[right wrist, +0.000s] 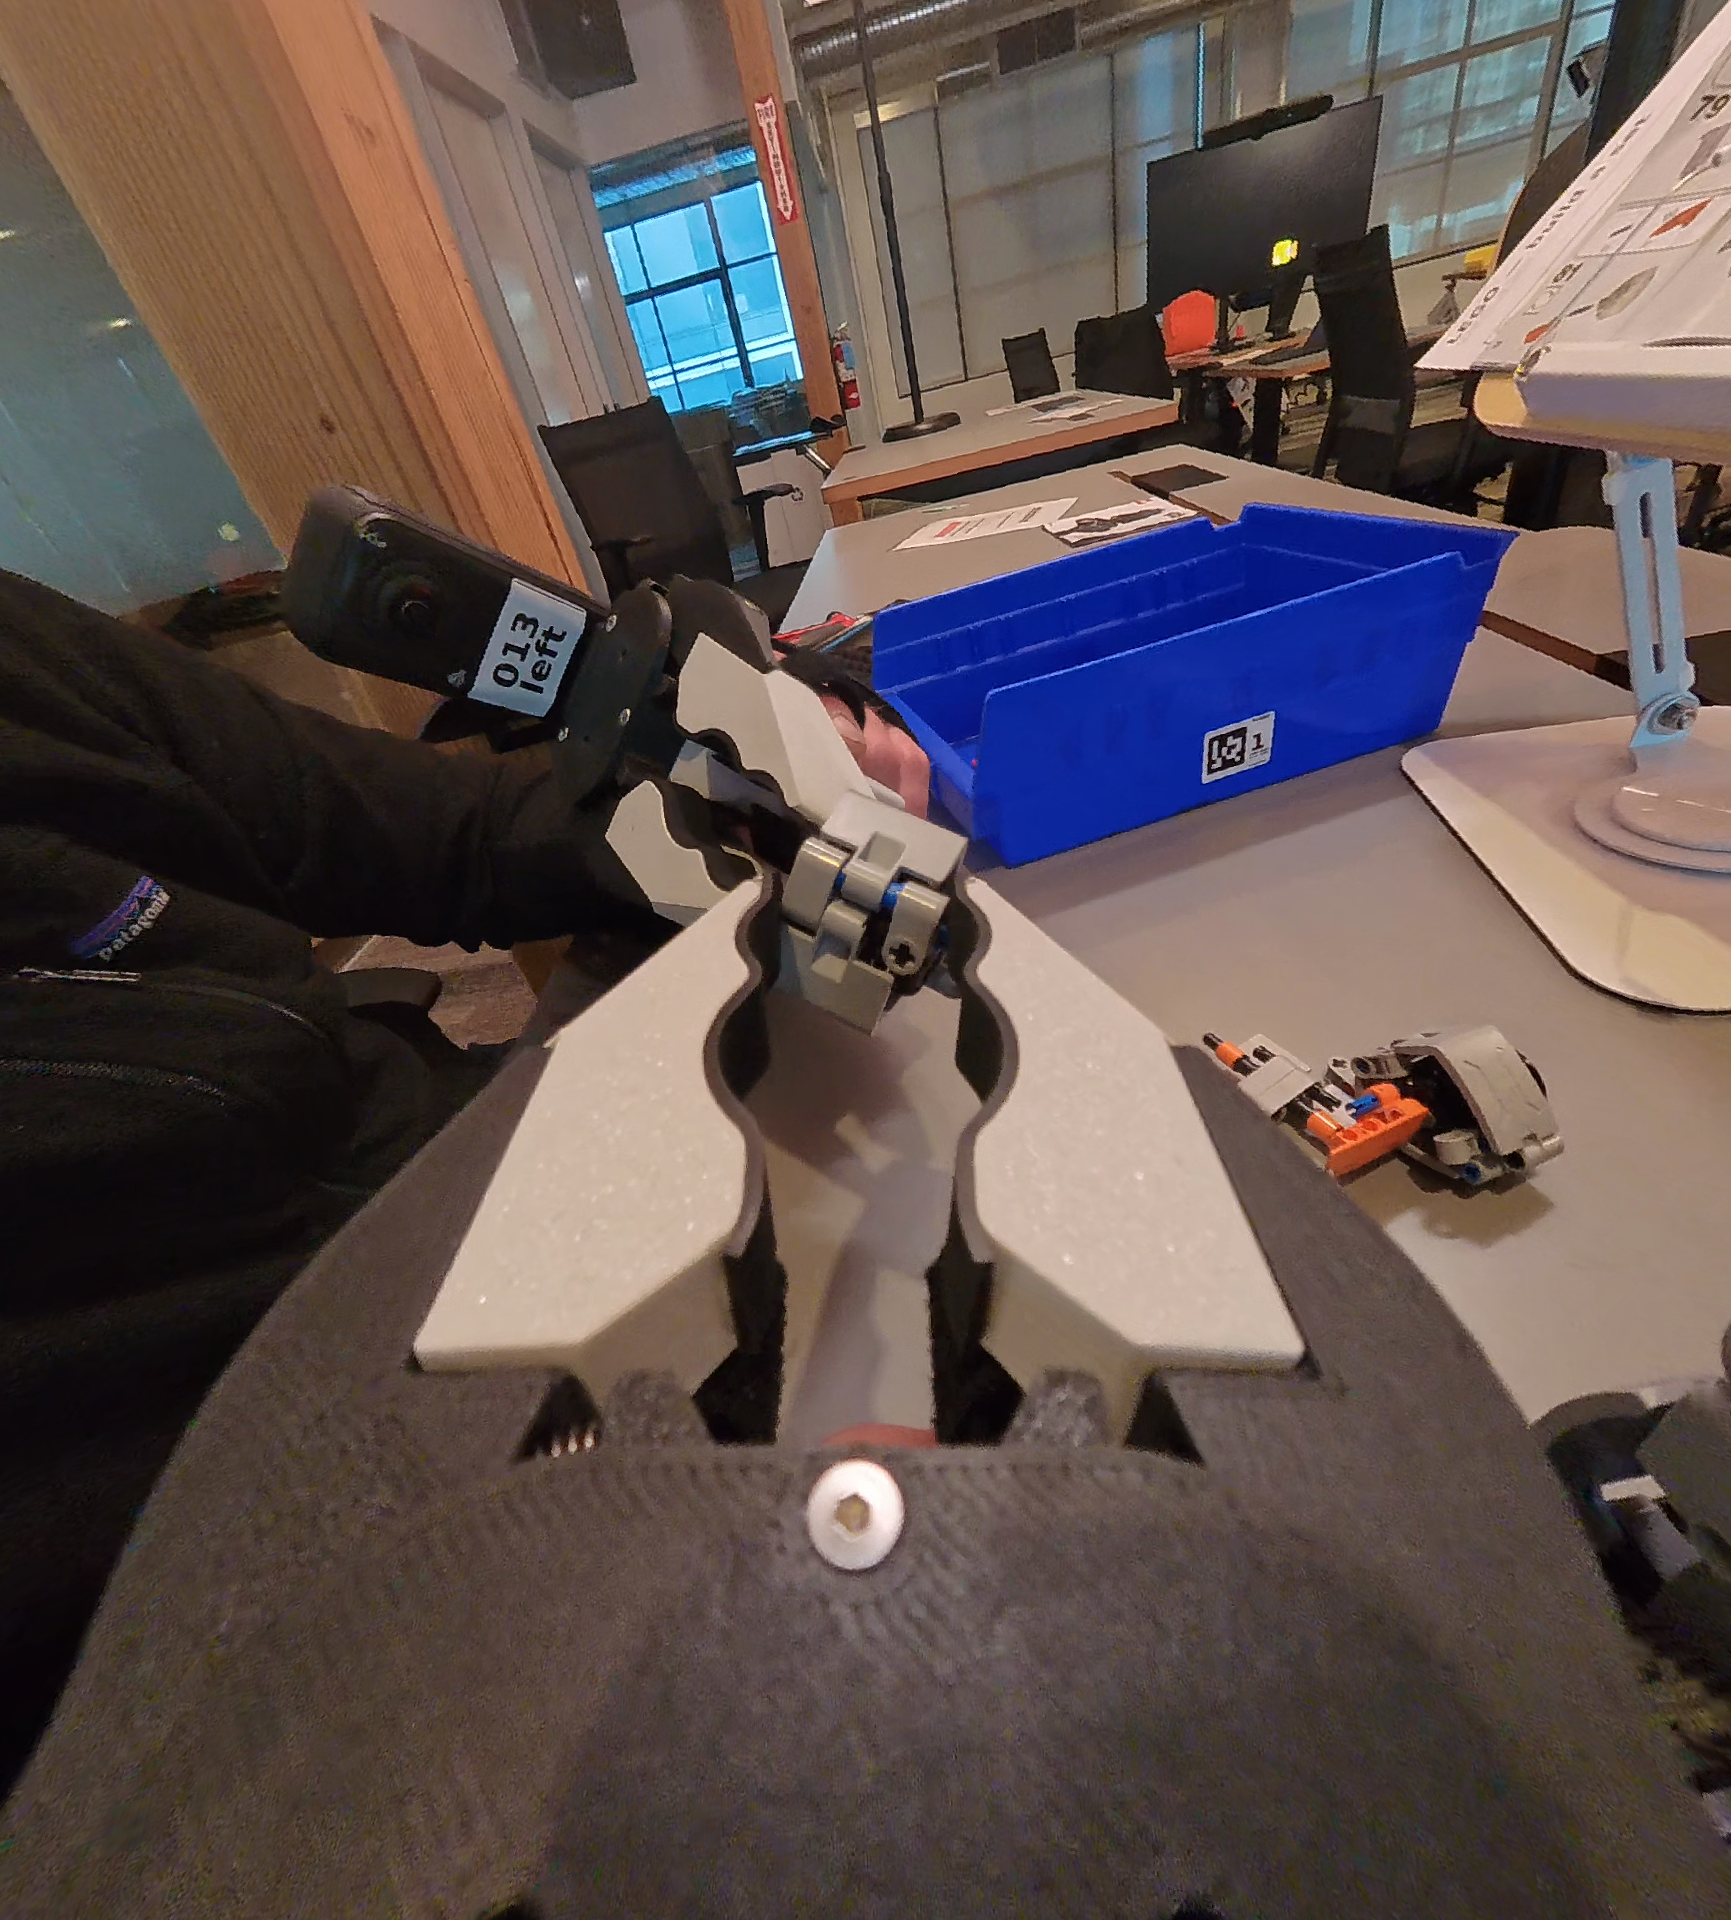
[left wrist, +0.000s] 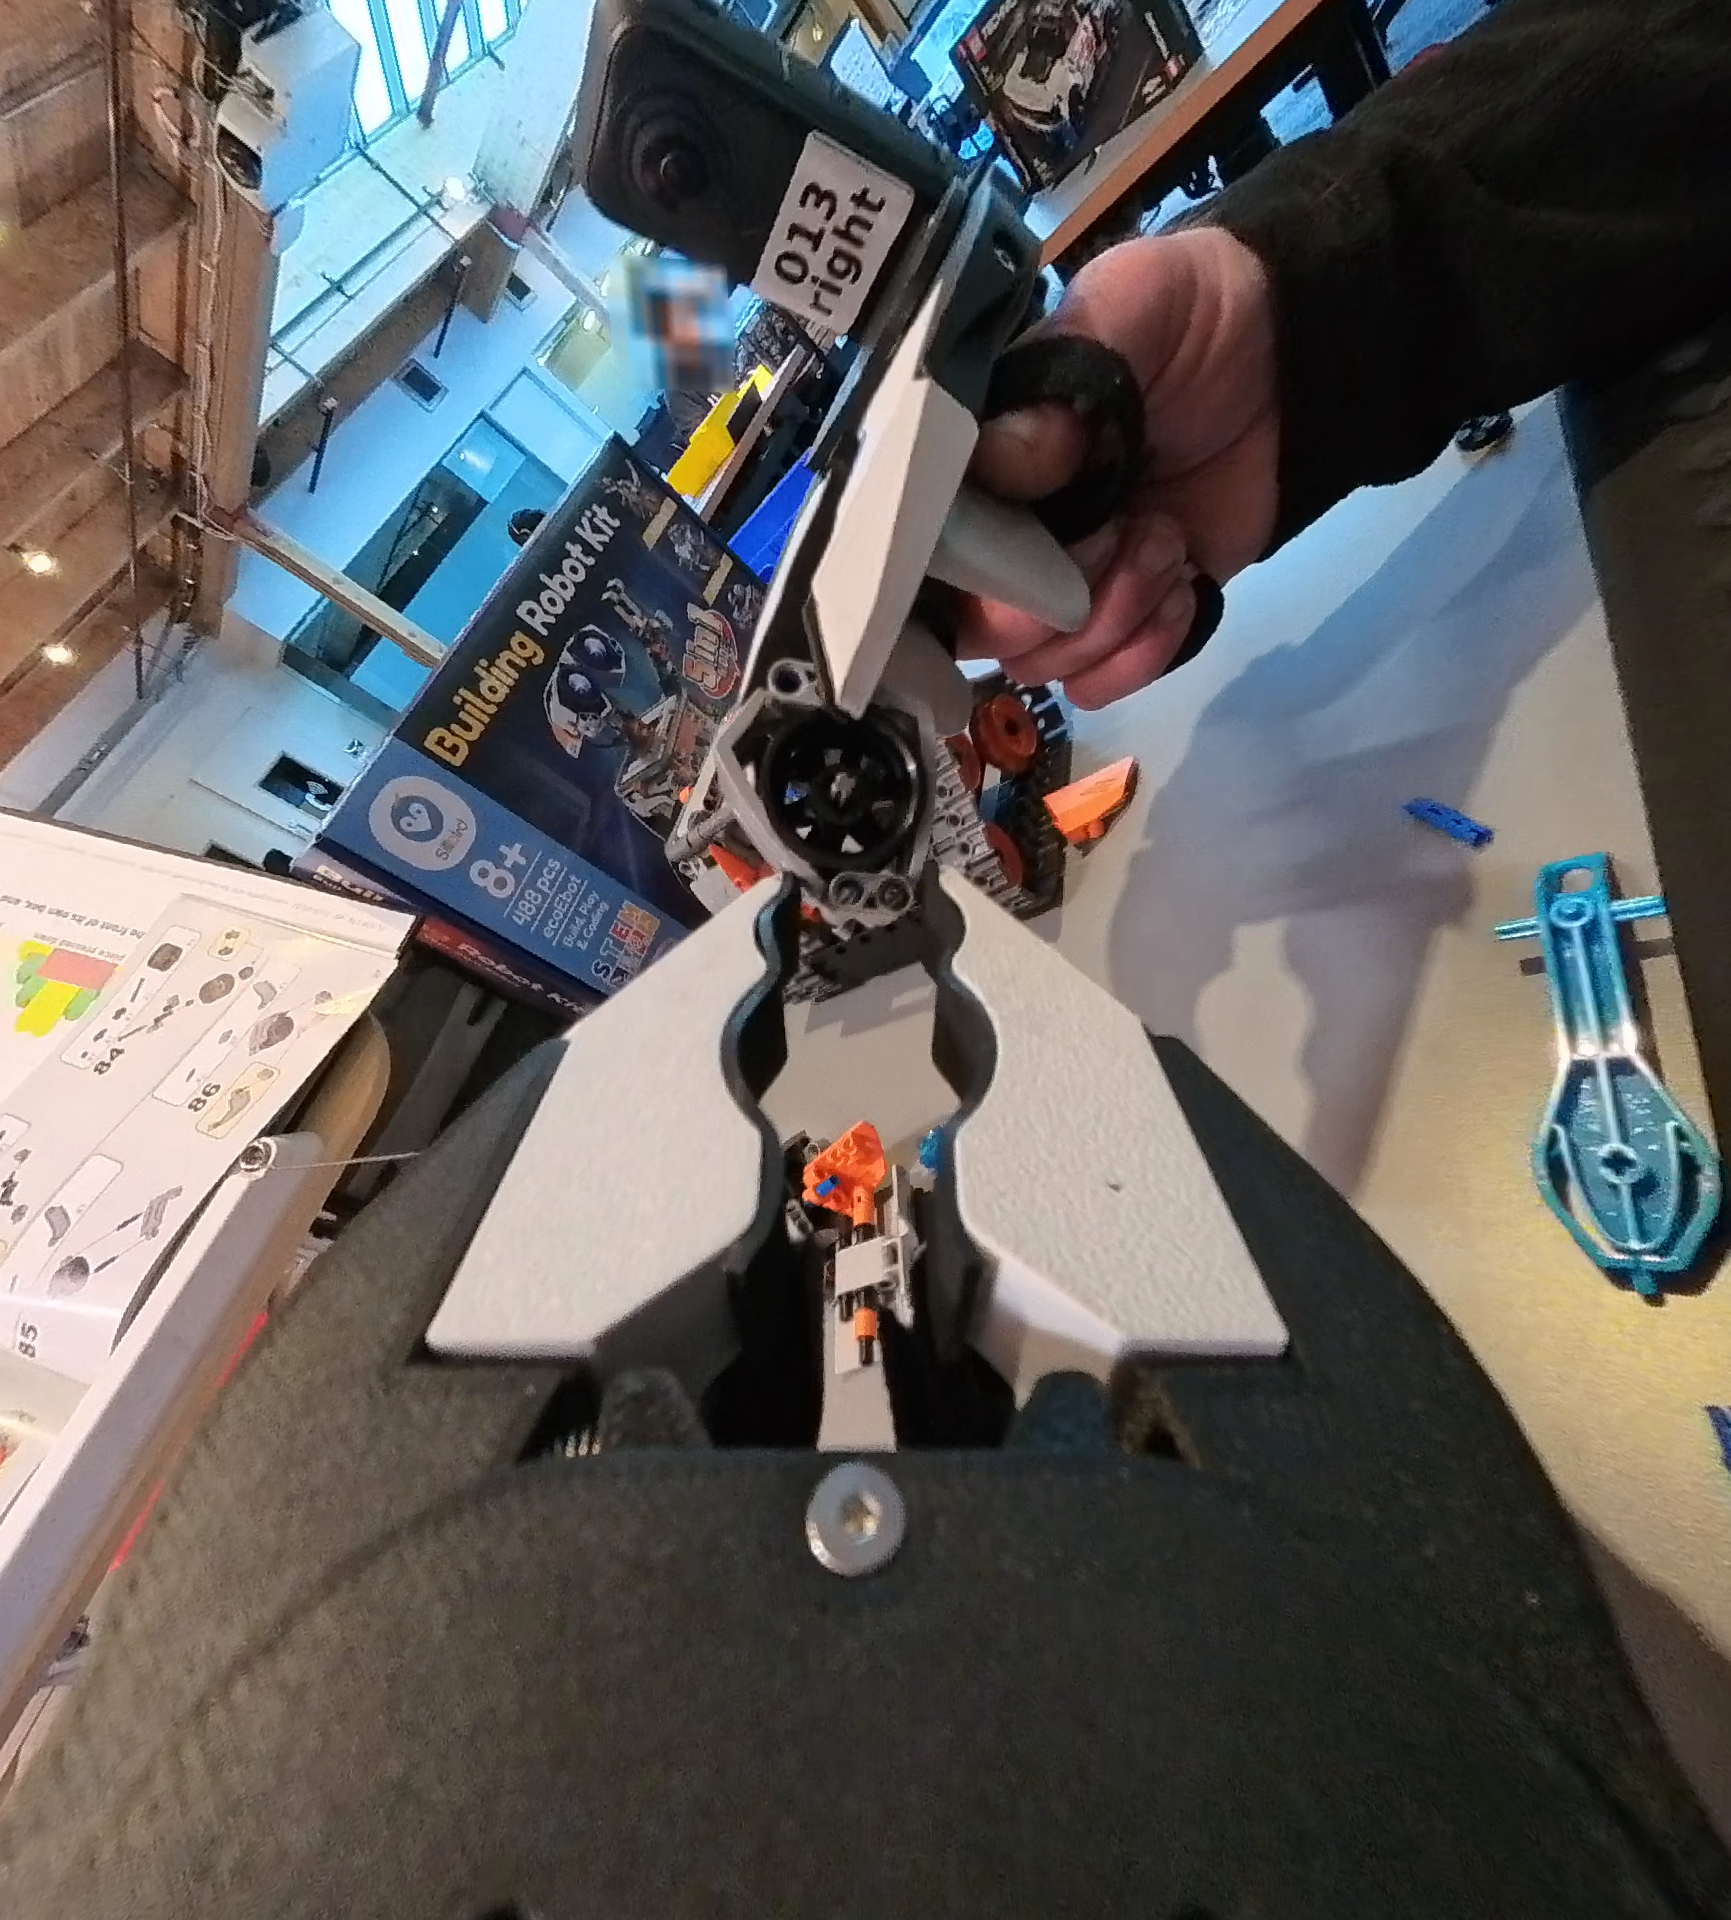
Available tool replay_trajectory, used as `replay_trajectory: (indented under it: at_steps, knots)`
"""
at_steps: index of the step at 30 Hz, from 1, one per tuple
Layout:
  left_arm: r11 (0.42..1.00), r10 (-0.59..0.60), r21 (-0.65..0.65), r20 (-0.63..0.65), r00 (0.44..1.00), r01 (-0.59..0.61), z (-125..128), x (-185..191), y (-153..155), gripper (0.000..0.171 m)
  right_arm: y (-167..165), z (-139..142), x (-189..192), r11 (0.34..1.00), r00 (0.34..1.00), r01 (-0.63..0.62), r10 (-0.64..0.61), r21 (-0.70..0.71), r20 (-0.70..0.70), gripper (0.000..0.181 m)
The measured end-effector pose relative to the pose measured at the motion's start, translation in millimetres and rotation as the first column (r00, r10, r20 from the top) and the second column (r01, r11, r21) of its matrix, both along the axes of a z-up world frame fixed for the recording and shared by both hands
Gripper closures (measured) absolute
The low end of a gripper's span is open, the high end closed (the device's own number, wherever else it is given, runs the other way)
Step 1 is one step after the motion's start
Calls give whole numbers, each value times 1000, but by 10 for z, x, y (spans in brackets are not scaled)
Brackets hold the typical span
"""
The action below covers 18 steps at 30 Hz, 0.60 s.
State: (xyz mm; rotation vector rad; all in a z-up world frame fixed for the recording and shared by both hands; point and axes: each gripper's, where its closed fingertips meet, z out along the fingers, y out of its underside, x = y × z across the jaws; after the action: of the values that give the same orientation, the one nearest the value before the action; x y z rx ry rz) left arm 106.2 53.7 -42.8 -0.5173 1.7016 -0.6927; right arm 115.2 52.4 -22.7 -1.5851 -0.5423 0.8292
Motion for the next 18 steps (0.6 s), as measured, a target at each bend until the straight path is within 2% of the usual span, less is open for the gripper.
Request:
replay_trajectory:
  at_steps: [6, 18]
  knots:
    - [1000, 11, 4, -11, 1000, -11, -31, 17, 29, 151, 27, -35, 20, 1000, 1000, 13, -13, -6, 8, 152]
    - [995, -15, -100, -38, 999, 11, -44, 46, 68, 151, 57, -35, 50, 998, 998, 53, -54, 27, 36, 152]
